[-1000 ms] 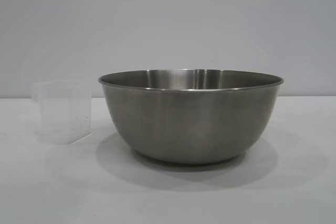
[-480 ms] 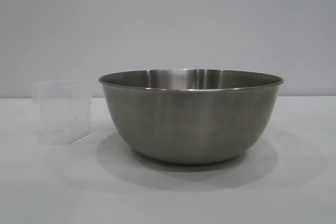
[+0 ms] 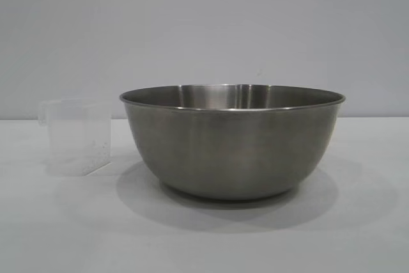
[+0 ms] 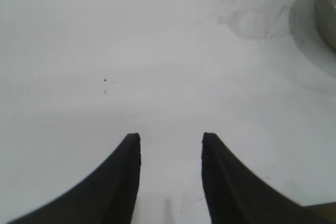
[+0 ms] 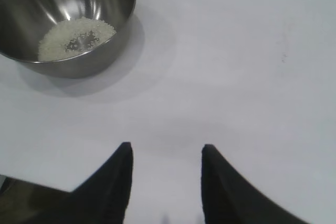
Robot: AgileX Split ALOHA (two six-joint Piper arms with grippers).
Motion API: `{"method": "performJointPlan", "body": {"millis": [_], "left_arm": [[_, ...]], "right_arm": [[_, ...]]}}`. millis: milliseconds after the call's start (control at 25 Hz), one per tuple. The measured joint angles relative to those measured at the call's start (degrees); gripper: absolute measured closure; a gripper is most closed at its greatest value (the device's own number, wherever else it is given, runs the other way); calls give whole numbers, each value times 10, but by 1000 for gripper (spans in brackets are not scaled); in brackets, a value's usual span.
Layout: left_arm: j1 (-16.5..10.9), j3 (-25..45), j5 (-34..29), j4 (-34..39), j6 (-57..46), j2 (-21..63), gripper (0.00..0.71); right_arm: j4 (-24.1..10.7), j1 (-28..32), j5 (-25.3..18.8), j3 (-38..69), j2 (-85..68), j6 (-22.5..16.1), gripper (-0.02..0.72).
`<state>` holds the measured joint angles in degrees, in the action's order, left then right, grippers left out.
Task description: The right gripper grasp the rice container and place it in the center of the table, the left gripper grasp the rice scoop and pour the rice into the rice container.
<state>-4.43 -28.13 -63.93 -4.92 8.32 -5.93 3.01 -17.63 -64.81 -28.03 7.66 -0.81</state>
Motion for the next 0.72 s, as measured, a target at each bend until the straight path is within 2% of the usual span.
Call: {"method": "performJointPlan", "body": {"millis": [440,560,720], "left_arm": [[0,0,0,0,0,0,490],[0,0,0,0,0,0,490],[0,0,0,0,0,0,490]], "right_arm": [[0,3,0,0,-4,0,403],[-4,41,0,0,-37,7,403],[-35,100,-3,0,-84,16,403]]}}
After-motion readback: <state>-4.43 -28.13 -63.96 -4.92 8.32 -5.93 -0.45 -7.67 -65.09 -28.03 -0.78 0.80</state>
